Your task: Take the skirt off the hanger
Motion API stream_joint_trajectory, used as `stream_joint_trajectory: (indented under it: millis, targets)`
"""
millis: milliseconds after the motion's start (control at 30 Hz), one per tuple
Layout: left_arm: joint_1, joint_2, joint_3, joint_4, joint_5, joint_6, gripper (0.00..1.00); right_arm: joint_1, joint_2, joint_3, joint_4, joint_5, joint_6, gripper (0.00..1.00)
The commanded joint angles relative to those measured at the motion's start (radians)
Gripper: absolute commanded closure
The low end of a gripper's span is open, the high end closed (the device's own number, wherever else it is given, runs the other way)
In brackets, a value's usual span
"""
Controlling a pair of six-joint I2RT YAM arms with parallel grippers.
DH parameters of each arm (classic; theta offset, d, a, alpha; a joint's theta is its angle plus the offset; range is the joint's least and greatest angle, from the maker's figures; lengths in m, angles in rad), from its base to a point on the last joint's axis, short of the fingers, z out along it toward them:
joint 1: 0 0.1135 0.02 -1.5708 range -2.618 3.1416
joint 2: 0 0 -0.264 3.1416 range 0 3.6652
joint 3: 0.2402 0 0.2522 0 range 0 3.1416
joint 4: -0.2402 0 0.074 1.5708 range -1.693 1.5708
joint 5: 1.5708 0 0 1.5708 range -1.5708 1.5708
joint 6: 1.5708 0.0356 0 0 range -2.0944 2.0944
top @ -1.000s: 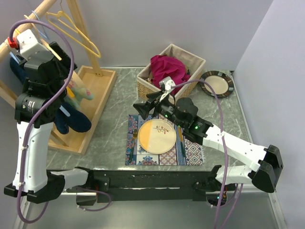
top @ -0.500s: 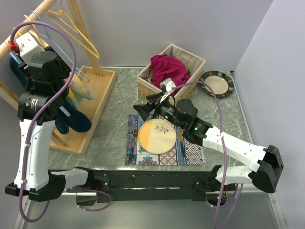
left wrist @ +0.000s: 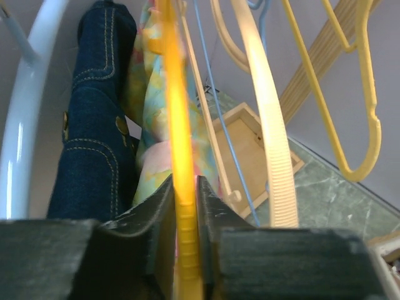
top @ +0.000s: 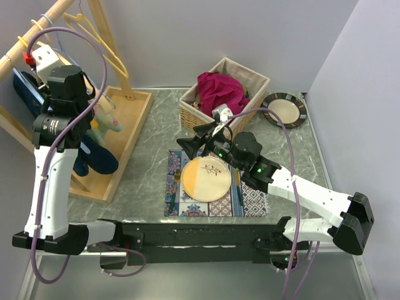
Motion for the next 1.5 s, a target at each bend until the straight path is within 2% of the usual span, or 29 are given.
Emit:
stream_joint_trajectory:
  millis: [0,33,67,300,533,1000,1233,1467]
  targets:
    - [0.002,-0.032,0.035,0.068,0.065,0.011,0.89,0.004,-0.017,0.014,0.036,-0.004,-0.003,0.14]
    - [0.004,-0.035,0.043,0.073,0.081,0.011,0.98,0.004,-0.011,0.017,0.035,-0.004,-0.003,0.14]
    - [0.004,-0.041,0.052,0.071,0.090,0.013,0.99,0.004,-0.008,0.024,0.032,-0.004,-0.003,0.14]
    - [0.004,-0.050,0.156,0.024,0.144,0.011,0.99,0.002,-0.014,0.017,0.041,-0.004,-0.006,0.14]
    - [0.004,-0.122,0.101,0.126,0.207,0.053,0.99,0.004,-0.035,-0.006,0.059,-0.024,-0.009,0.14]
    - [0.004,-0.210,0.117,-0.027,0.421,-0.038,0.99,0.004,-0.049,-0.001,0.045,-0.050,0.012,0.13]
    - [0.004,-0.279,0.051,-0.032,0.435,-0.053,0.99,0.002,-0.031,0.022,0.038,-0.070,0.029,0.13]
    - [0.004,-0.311,0.090,-0.081,0.437,-0.122,0.99,0.004,-0.014,0.071,-0.011,-0.057,0.029,0.13]
